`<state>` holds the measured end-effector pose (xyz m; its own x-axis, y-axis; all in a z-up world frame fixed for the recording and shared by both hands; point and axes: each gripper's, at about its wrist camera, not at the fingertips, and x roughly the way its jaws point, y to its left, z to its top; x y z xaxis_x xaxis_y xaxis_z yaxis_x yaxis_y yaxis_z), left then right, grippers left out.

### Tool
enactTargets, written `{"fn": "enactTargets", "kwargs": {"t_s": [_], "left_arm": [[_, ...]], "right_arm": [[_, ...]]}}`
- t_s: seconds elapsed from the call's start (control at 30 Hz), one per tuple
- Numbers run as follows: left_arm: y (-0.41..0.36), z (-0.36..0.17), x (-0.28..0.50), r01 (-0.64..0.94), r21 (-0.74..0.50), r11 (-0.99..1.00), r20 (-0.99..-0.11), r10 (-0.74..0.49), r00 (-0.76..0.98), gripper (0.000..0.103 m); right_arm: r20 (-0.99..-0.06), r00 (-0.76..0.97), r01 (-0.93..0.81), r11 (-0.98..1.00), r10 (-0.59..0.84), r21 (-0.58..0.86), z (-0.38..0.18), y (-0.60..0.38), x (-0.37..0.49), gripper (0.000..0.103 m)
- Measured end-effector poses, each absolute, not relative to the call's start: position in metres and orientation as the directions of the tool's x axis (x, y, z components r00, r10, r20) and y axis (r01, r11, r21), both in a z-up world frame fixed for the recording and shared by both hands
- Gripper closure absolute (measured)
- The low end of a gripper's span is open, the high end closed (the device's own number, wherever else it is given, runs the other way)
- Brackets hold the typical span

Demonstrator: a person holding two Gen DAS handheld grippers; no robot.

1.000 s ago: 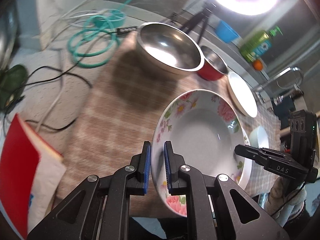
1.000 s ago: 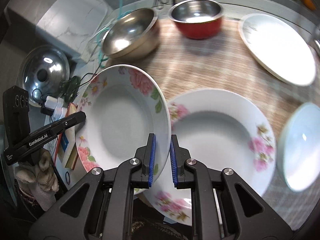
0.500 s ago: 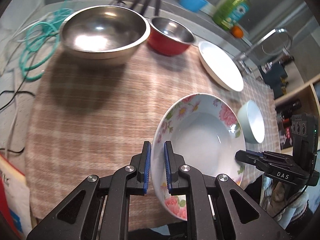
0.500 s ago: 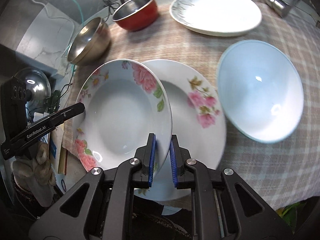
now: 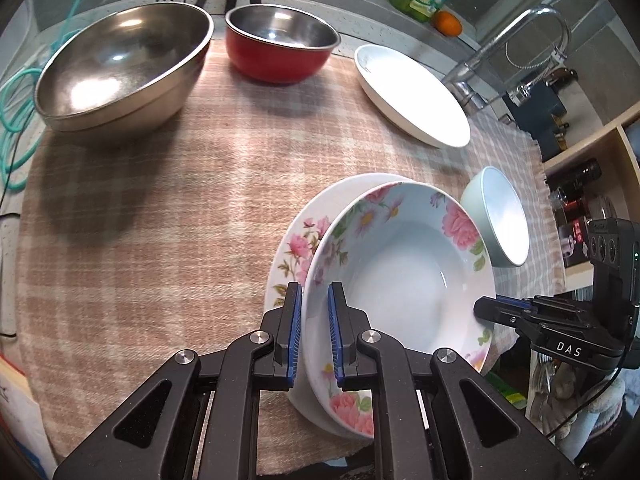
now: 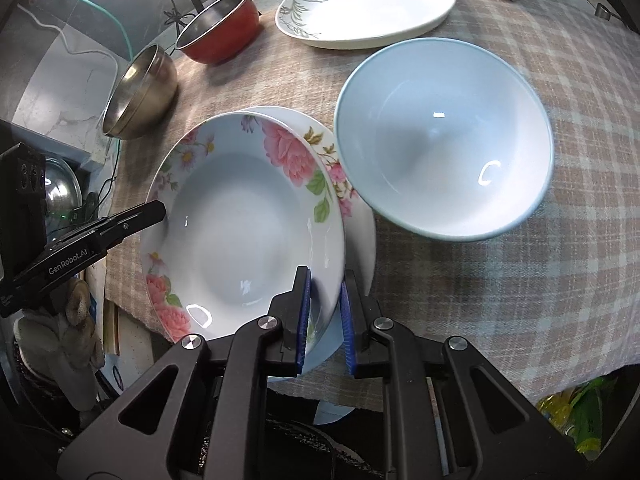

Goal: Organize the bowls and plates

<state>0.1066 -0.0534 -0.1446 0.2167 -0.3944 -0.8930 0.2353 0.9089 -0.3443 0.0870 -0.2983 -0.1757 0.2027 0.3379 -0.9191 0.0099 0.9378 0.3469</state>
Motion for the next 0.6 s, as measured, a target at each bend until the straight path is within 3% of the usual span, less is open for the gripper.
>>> {"fn": "enactTargets", "kwargs": {"t_s": [0.5,0.6], "left_arm": [[-0.054,-0.147,0.109,0.226,-0.32,0.92,-0.902,-0.369,0.223,0.091],[-0.055,-0.146,0.109,0.23,-0.312,0.922,-0.904,-0.362,0.226,0.091]], "right_arm": [[-0.934,0.196,-0.038,0.954,0.299,0.298,-0.174,-0.288,0.091,0.085],[-0.938,0.196,-0.06,0.959,0.285,0.279,-0.173,-0.283,0.091,0.079]]}}
